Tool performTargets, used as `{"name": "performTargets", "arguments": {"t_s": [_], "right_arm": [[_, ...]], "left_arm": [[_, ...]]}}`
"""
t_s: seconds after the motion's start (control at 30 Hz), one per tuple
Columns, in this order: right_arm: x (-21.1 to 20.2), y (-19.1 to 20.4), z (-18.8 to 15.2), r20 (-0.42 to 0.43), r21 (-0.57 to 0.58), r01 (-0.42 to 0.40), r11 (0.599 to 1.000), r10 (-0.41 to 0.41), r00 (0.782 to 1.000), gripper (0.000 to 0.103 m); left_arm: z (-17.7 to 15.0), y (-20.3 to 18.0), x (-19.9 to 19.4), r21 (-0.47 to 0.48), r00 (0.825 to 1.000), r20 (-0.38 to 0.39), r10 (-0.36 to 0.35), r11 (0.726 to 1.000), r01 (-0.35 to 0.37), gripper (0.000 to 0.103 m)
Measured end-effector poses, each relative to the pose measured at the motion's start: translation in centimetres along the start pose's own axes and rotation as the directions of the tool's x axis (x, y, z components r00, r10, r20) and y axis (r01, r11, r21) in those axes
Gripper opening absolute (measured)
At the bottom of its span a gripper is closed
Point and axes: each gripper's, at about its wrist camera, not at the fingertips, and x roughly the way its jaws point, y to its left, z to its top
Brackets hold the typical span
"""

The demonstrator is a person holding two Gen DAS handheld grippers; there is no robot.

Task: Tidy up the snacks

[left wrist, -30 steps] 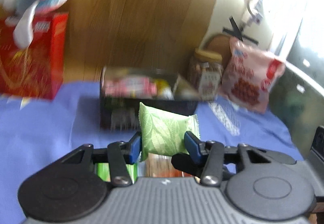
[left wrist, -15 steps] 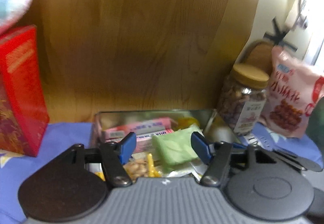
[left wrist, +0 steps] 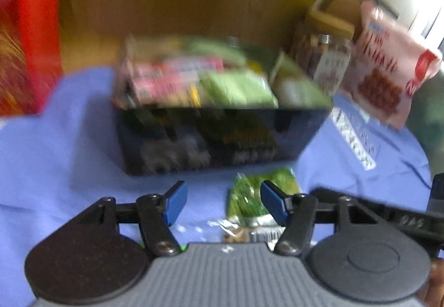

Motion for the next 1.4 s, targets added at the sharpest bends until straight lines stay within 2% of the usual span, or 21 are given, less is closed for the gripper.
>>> {"name": "performTargets", "arguments": {"t_s": [0.07,0.1,0.13,0.2,0.3,0.47,0.63,0.77,0.93,1.1,1.27,1.33,1.37,1.4], "right_arm": [[0.4,0.0,-0.3,-0.022,0.045,-0.013,0.999,0.014,1.0,0.038],[0.7,0.0,-0.5,-0.043,0.068,-0.024,0.997,0.027,0.999,0.028],[1.1,-0.1,-0.8,-0.067,0.095,-0.043,0.995,0.049,0.997,0.02],[1.0,0.1,-0.9,-0.056,0.091,-0.03,0.995,0.035,0.998,0.016],[0.2,-0.7,-0.9,-0.032,0.157,-0.073,0.985,0.079,0.996,0.012],[-2.7,0.2,-0.6,0.054,0.143,-0.13,0.981,0.123,0.991,0.012],[-4.4,3.8,1.2,0.131,0.018,-0.148,0.989,0.145,0.981,0.012],[-3.5,5.6,3.1,0.141,-0.036,-0.151,0.988,0.154,0.978,0.012],[-0.8,8.0,5.7,0.134,-0.108,-0.134,0.985,0.148,0.98,0.012],[3.5,9.1,7.7,0.098,-0.147,-0.084,0.986,0.099,0.99,0.014],[8.1,7.2,8.1,0.033,-0.092,-0.046,0.995,0.049,0.998,0.015],[9.4,7.1,8.0,0.025,-0.117,0.026,0.993,-0.023,0.999,0.019],[9.5,7.4,7.9,0.034,-0.145,0.055,0.988,-0.05,0.998,0.021],[9.1,7.5,7.9,0.052,-0.16,0.069,0.985,-0.062,0.997,0.029]], "left_arm": [[-0.9,-0.7,0.8,0.01,1.0,-0.011,-0.023,1.0,0.023,0.06],[-1.1,-1.5,0.9,0.035,1.0,-0.014,-0.026,0.999,0.027,0.053],[-1.3,-2.1,0.9,0.051,1.0,-0.019,-0.02,0.999,0.021,0.05],[-1.6,-2.7,0.8,0.075,1.0,-0.008,-0.007,0.997,0.008,0.047],[-1.7,-2.4,0.3,0.034,0.999,-0.006,-0.041,0.999,0.041,0.046],[-1.3,-4.3,-3.0,0.093,0.995,0.089,-0.055,0.995,0.047,0.045],[0.0,-5.7,-6.8,0.146,0.975,0.217,-0.055,0.989,0.024,0.045],[1.7,-5.1,-8.0,0.132,0.965,0.256,-0.05,0.991,0.016,0.045],[4.5,-3.7,-8.6,0.112,0.953,0.302,-0.008,0.993,-0.027,0.045],[7.1,-1.2,-6.5,0.078,0.954,0.295,0.05,0.994,-0.076,0.045],[8.2,1.6,-2.5,0.029,0.969,0.227,0.099,0.994,-0.108,0.05],[8.3,1.9,-1.2,0.038,0.96,0.219,0.173,0.982,-0.185,0.059],[8.2,2.0,-1.2,0.048,0.952,0.23,0.202,0.975,-0.218,0.057],[8.2,2.0,-1.5,0.056,0.95,0.237,0.201,0.974,-0.22,0.058]]}}
